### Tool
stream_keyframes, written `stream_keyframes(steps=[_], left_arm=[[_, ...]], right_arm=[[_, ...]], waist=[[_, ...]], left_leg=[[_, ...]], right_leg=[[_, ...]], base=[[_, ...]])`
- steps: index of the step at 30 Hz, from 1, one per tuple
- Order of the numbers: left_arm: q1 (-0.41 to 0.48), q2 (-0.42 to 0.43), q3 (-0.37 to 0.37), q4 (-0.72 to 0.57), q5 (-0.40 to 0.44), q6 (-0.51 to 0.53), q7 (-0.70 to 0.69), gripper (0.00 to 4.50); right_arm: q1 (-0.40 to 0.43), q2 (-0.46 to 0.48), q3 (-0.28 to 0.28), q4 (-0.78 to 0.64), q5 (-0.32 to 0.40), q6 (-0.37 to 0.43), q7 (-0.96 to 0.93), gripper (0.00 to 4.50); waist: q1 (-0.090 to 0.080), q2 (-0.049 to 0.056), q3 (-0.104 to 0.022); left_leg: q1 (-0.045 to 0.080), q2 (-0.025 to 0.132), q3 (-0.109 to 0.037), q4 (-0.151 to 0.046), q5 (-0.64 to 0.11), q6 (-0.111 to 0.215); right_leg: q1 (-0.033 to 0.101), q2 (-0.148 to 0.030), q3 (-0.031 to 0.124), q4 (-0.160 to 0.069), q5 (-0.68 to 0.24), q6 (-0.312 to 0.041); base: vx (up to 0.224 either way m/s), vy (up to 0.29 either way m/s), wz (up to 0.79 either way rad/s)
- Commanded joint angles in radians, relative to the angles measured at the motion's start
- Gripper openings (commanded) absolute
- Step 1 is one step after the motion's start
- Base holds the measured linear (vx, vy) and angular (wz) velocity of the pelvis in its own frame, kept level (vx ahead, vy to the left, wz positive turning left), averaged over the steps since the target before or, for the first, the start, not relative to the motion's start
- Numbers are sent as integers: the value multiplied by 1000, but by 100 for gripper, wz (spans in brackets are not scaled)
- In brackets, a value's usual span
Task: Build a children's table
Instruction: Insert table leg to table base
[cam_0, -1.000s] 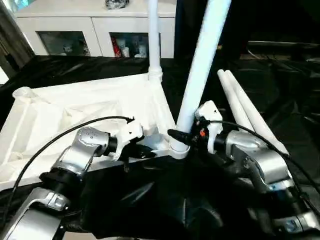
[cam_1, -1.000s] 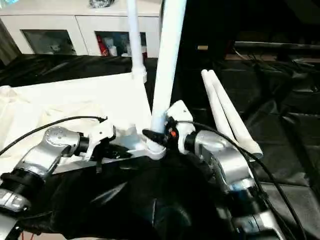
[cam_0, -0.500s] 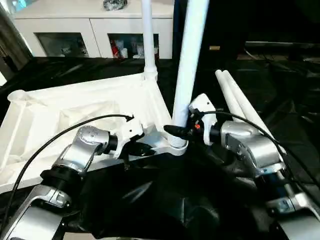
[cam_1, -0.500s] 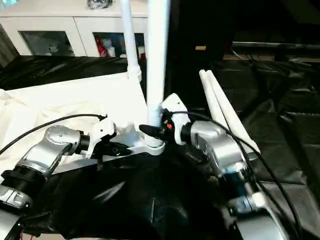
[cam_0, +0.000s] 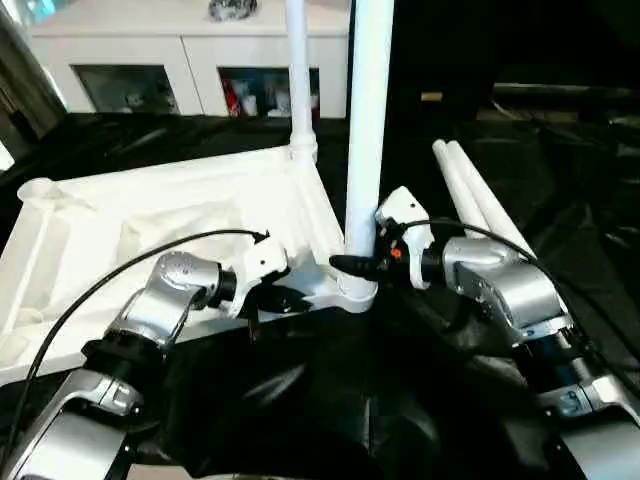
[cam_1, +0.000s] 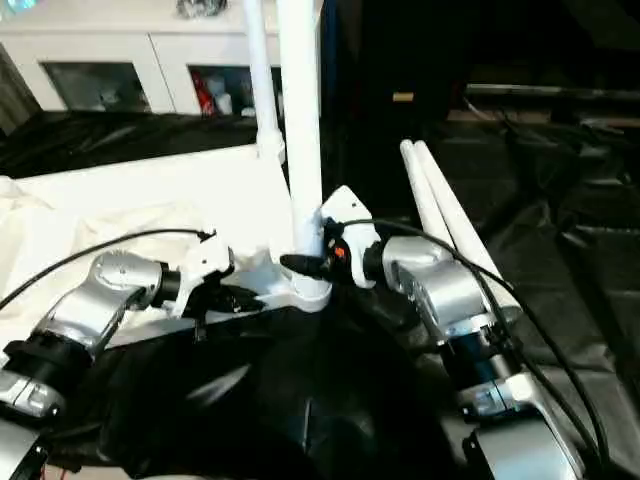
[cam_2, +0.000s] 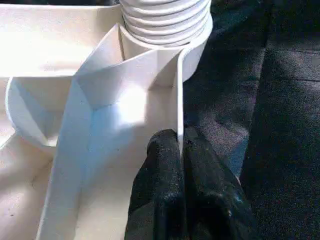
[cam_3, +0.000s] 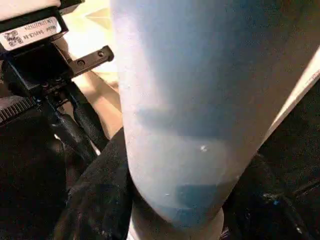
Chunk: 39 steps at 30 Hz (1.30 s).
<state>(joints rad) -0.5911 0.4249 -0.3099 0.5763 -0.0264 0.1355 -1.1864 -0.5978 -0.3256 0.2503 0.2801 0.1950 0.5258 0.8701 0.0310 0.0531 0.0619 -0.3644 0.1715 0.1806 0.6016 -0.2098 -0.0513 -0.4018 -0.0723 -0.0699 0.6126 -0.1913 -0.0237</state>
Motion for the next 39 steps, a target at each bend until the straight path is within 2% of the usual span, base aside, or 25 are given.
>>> stream_keyframes(steps=[1,3,4,6,12,14,16,17,24,25,26,29,32,34,39], left_arm=[[-20,-2,0,6,2,-7,-9,0],[-20,-2,-1,7,2,-8,-10,0],[-20,-2,-1,7,2,-9,-12,0],[-20,-1,-1,7,3,-10,-13,0],[-20,0,0,11,6,-12,-15,0],[-22,0,1,15,8,-15,-14,0],[-23,0,1,16,8,-15,-13,0],[-23,0,1,17,8,-15,-13,0],[-31,-3,2,30,12,-22,-9,0],[-34,-4,2,34,13,-24,-8,0],[-36,-5,2,37,14,-25,-8,0],[-40,-7,3,45,16,-30,-6,0],[-42,-8,3,49,17,-32,-4,0],[-47,-10,3,58,20,-35,-1,0],[-49,-11,3,64,21,-41,-3,0]], right_arm=[[34,20,32,47,-23,22,-14,189],[34,30,20,53,-17,12,-24,189],[35,37,10,57,-11,3,-30,189],[39,53,-16,62,8,-1,-42,189],[69,87,-98,78,65,9,-77,189],[113,97,-134,85,78,-13,-99,189],[128,102,-144,83,80,-22,-104,189],[140,105,-152,79,82,-27,-107,189],[236,128,-196,45,107,-97,-123,189],[251,134,-204,40,116,-111,-122,189],[266,137,-209,35,122,-125,-119,189],[311,140,-211,4,123,-165,-109,189],[330,134,-203,-16,116,-194,-108,189],[359,121,-180,-51,91,-235,-102,189],[360,88,-110,-78,19,-242,-112,189]], waist=[[3,-2,-57],[3,-1,-57],[4,12,-57],[2,5,-57],[4,8,-59],[6,11,-61],[6,10,-62],[6,13,-61],[6,14,-60],[7,19,-60],[7,17,-60],[9,17,-61],[7,17,-58],[10,17,-58],[8,17,-58]], left_leg=[[5,58,-22,-74,-148,38],[6,59,-23,-75,-153,34],[6,58,-25,-76,-158,29],[6,58,-24,-76,-171,27],[6,59,-24,-77,-161,24],[8,60,-23,-76,-156,26],[8,60,-24,-77,-155,27],[8,60,-23,-77,-159,27],[7,59,-25,-80,-187,24],[8,59,-25,-80,-188,24],[8,59,-24,-80,-189,27],[6,60,-25,-81,-182,32],[6,58,-25,-82,-199,33],[8,59,-25,-82,-207,30],[5,57,-25,-82,-189,35]], right_leg=[[56,-80,57,-75,-171,-251],[55,-80,57,-76,-183,-247],[54,-80,56,-75,-184,-247],[55,-80,57,-77,-180,-248],[56,-79,56,-74,-144,-257],[55,-82,57,-72,-116,-264],[57,-80,55,-71,-100,-268],[55,-80,56,-71,-102,-269],[56,-82,56,-78,-159,-251],[56,-82,56,-78,-160,-252],[55,-82,57,-81,-158,-251],[56,-82,56,-78,-137,-250],[56,-82,55,-82,-172,-245],[53,-83,57,-88,-211,-230],[54,-80,55,-84,-192,-228]], base=[[0,0,0],[0,0,0],[0,0,0],[0,0,0],[0,0,0],[0,0,0],[0,0,0],[0,0,0],[0,0,0],[0,0,0],[0,0,0],[0,0,0],[0,0,0],[0,0,0],[0,0,0]])
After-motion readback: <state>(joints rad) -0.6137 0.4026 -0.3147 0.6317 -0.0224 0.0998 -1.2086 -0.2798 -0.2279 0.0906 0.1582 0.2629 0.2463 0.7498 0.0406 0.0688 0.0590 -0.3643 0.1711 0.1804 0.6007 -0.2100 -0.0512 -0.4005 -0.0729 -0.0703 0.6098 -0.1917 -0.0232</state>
